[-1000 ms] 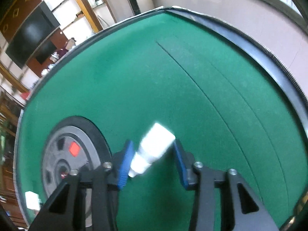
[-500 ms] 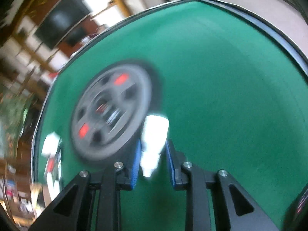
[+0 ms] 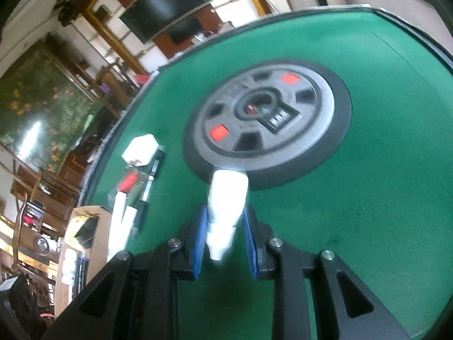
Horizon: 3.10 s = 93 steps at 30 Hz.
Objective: Organize rigid objects
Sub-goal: 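Carry the marker and white bottle into the cardboard tray and open both grippers, then grasp the black pen beside the dial with the right gripper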
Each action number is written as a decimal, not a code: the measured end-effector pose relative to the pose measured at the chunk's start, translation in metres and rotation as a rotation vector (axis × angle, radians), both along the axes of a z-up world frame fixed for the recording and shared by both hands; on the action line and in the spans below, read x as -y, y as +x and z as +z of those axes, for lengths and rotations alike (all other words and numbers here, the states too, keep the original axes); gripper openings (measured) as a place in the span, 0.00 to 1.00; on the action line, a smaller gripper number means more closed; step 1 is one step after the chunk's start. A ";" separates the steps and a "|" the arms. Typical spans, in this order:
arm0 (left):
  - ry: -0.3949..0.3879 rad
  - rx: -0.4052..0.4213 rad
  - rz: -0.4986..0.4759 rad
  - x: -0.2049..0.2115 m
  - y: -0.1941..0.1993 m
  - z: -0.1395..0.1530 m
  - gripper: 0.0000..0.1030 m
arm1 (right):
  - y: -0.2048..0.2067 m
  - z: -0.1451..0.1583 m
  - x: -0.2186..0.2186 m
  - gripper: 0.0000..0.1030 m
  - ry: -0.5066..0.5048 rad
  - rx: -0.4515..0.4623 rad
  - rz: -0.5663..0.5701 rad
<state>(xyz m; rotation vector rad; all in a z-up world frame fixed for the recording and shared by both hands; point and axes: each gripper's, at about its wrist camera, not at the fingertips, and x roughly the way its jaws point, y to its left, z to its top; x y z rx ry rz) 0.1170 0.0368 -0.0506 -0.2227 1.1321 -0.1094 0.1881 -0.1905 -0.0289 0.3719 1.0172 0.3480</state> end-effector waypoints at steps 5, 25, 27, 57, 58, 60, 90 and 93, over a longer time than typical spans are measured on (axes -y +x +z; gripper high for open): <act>-0.073 0.004 0.007 -0.015 -0.019 0.018 0.14 | -0.002 0.008 -0.016 0.24 0.037 0.065 0.053; -0.102 0.081 0.253 -0.169 -0.112 0.058 0.14 | -0.109 0.045 -0.157 0.24 0.159 0.100 0.436; -0.099 0.066 0.267 -0.177 -0.112 0.050 0.14 | -0.120 0.041 -0.181 0.24 0.149 0.064 0.478; -0.049 0.014 0.223 -0.187 -0.104 0.018 0.19 | -0.163 0.012 -0.251 0.30 -0.122 0.051 0.540; -0.061 0.020 0.223 -0.188 -0.104 0.019 0.20 | -0.163 0.014 -0.249 0.38 -0.110 0.062 0.541; -0.080 0.040 0.227 -0.188 -0.106 0.025 0.23 | -0.165 0.021 -0.242 0.42 -0.065 0.091 0.542; -0.094 0.185 0.054 -0.113 -0.073 0.056 0.37 | 0.062 -0.011 -0.172 0.41 -0.128 -0.129 0.162; -0.087 0.187 0.052 -0.114 -0.072 0.056 0.37 | 0.068 -0.016 -0.178 0.36 -0.138 -0.144 0.160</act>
